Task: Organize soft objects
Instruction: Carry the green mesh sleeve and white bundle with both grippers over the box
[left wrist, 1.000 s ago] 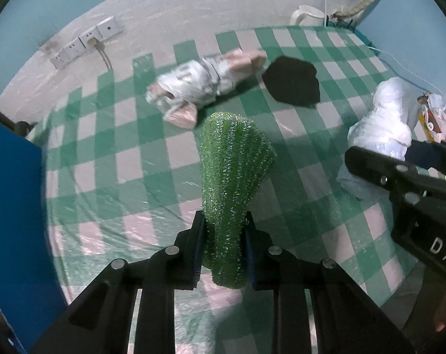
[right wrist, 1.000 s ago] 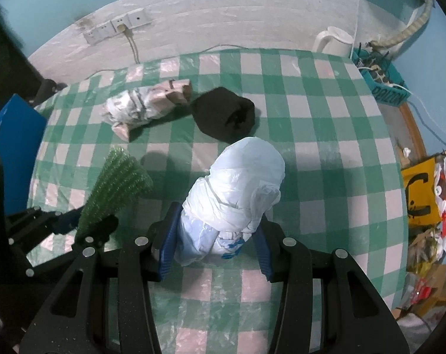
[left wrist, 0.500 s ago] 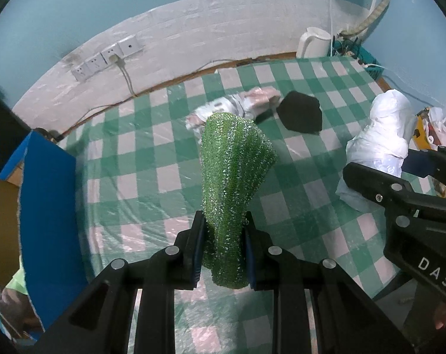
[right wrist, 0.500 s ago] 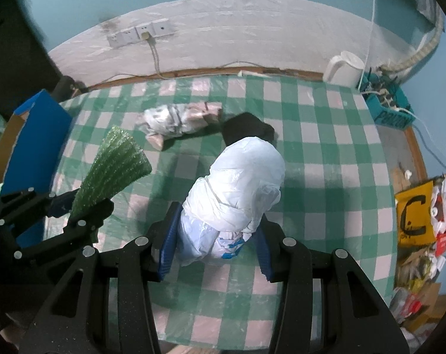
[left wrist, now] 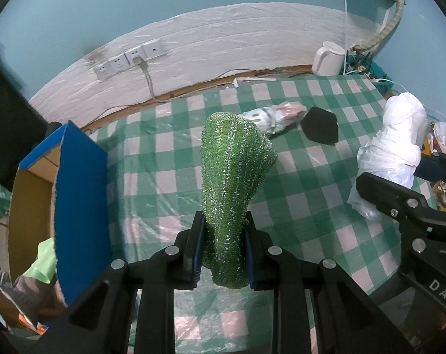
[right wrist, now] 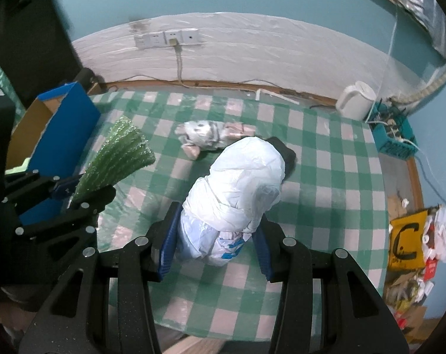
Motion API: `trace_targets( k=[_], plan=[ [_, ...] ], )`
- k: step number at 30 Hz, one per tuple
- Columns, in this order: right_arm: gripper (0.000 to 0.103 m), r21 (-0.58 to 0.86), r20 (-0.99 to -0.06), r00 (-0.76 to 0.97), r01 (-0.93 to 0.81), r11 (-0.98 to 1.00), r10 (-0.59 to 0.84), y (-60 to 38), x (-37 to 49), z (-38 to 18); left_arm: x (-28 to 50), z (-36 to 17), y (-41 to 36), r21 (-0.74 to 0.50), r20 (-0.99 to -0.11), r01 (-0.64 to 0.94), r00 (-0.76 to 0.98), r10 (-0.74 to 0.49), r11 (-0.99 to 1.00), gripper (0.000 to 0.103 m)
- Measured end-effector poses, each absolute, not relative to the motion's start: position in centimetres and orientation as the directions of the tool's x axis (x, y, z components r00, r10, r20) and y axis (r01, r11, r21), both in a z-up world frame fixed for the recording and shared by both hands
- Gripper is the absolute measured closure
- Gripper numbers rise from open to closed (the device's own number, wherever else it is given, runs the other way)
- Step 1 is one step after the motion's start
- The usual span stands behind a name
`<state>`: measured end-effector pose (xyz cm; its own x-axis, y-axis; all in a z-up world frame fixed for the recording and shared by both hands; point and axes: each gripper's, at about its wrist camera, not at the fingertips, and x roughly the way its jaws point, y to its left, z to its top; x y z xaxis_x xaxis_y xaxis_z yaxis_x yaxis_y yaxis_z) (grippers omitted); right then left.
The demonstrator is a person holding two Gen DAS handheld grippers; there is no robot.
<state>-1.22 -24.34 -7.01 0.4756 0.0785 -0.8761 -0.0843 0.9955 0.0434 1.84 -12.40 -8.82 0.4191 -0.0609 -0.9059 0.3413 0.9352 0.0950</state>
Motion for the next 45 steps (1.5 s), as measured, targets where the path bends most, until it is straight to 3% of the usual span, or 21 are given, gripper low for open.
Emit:
trace_targets(
  k=[45],
  plan=[
    [0.057,0.047,-0.849,0.479,-0.348,0.936,0.221,-6.0,5.0,-3.1,3.1,-5.7,6.0,0.037,-0.870,0.026,0.493,0.020,0.999,0.080]
  ],
)
